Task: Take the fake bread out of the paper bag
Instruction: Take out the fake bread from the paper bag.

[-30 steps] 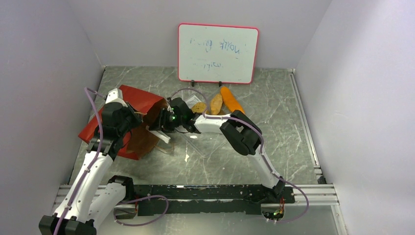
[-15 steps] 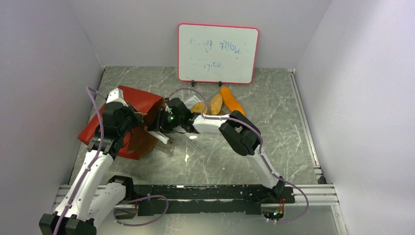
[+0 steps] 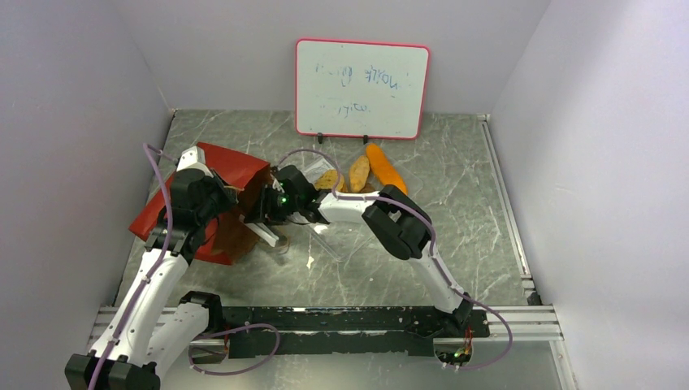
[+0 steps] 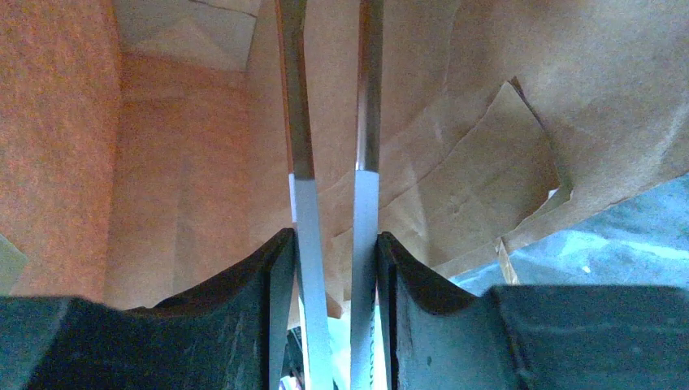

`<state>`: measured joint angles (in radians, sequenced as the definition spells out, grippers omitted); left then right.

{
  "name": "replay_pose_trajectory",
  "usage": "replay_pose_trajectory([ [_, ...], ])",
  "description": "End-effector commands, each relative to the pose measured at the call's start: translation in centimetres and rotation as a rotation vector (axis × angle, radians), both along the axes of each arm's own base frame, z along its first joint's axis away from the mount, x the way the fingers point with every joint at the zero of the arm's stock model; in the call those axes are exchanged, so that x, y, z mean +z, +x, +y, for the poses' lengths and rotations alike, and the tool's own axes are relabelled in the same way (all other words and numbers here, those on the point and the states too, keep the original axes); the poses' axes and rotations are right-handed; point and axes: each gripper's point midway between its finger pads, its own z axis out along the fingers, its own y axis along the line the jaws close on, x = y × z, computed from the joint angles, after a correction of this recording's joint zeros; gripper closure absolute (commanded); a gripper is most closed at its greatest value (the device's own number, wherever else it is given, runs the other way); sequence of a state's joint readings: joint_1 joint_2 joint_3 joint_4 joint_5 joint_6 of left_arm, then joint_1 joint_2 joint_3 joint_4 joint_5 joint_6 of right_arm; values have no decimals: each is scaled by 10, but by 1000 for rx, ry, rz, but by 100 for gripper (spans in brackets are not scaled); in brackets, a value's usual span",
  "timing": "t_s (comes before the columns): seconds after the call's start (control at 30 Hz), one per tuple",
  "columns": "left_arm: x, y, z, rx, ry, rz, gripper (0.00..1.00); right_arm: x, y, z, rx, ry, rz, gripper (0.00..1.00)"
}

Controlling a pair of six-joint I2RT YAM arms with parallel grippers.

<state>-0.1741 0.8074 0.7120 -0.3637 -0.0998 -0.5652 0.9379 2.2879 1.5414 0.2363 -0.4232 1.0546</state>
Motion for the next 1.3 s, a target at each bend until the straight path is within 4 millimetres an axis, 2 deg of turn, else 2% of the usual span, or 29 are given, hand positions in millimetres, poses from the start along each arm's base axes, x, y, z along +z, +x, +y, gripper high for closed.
replay_pose_trajectory([
  [0.0,23,5,-6,-30,-10,-56,93,12,-9,1,37,19,-21,61],
  [0.23,25,6,-11,-51,-29,-59,93,20,-2,11,51,27,-38,61],
  [0.37,27,5,-13,-60,-36,-63,92,13,6,17,41,21,-29,61],
  [0.73,27,3,-15,-77,-28,-58,92,11,22,36,45,37,-10,63],
  [0.87,24,2,-12,-63,-26,-50,92,3,22,28,14,21,20,83],
  [1.0,24,1,-4,-7,-25,-44,92,9,25,12,-22,45,21,99],
  [1.27,21,1,23,172,-19,-45,91,50,17,-21,-45,80,-35,100],
])
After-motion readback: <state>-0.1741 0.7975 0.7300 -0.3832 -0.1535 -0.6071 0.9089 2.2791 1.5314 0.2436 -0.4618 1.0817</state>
